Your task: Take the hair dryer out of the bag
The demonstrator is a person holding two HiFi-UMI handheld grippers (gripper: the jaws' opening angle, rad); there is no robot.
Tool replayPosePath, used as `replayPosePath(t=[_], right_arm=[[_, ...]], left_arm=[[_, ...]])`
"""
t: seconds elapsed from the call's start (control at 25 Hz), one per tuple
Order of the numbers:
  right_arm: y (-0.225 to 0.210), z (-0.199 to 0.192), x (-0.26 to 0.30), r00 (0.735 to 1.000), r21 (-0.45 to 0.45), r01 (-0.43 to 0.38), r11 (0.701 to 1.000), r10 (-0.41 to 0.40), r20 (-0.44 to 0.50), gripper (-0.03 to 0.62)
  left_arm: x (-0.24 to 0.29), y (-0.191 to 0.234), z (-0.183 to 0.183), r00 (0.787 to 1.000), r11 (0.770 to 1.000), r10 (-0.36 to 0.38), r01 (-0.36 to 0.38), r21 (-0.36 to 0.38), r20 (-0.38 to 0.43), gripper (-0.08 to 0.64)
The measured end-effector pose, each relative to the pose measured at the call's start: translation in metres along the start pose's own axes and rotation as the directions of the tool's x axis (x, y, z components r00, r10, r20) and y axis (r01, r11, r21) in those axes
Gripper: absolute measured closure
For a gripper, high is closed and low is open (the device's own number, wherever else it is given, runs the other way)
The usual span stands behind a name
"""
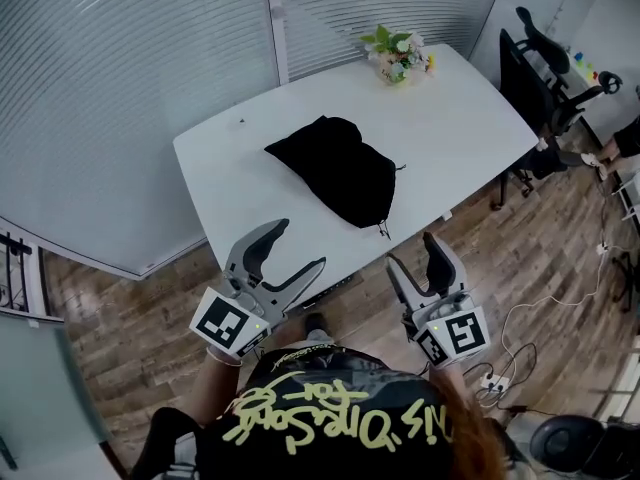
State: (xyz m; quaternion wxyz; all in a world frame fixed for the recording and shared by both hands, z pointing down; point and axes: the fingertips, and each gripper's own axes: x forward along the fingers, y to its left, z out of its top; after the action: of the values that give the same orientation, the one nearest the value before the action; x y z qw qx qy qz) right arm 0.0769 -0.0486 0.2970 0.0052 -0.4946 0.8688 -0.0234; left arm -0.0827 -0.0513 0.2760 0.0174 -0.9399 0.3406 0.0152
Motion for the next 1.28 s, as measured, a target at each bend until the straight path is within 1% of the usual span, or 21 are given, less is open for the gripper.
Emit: replayPosePath(t=[0.36,0.56,0.72,1.04,1.28], right_arm=[[-0.01,-0.002,0.033,0.999,-0.011,0.027,1.0,-0.027,-0.018,0.29],[-0.011,-0.002,0.049,0.999,0.01,0.036,0.999,-0.036,-0.017,0.29],[-0.016,0.0,0.052,0.998,0.034,0.059,0.998,-0.059,-0.001,0.29],[-0.024,-0.011,0.06,0.997,0.009,0.06,0.998,-0.059,-0.04,0.29],[-0.052,-0.015,0.067,0.997,0.061,0.065,0.996,-0.062,-0.042,0.29]], left_arm=[[0.017,0.037,-0.004,1.0,1.0,-0.02,0.02,-0.008,0.001,0.256],[0.02,0.053,-0.011,1.0,0.999,-0.022,0.021,-0.026,-0.006,0.258],[0.02,0.057,-0.018,1.0,0.999,-0.024,0.024,-0.038,-0.011,0.258],[0.023,0.062,-0.029,0.999,0.999,-0.014,0.013,-0.049,-0.031,0.258],[0.037,0.063,-0.038,0.998,0.999,0.007,-0.011,-0.049,-0.068,0.258]])
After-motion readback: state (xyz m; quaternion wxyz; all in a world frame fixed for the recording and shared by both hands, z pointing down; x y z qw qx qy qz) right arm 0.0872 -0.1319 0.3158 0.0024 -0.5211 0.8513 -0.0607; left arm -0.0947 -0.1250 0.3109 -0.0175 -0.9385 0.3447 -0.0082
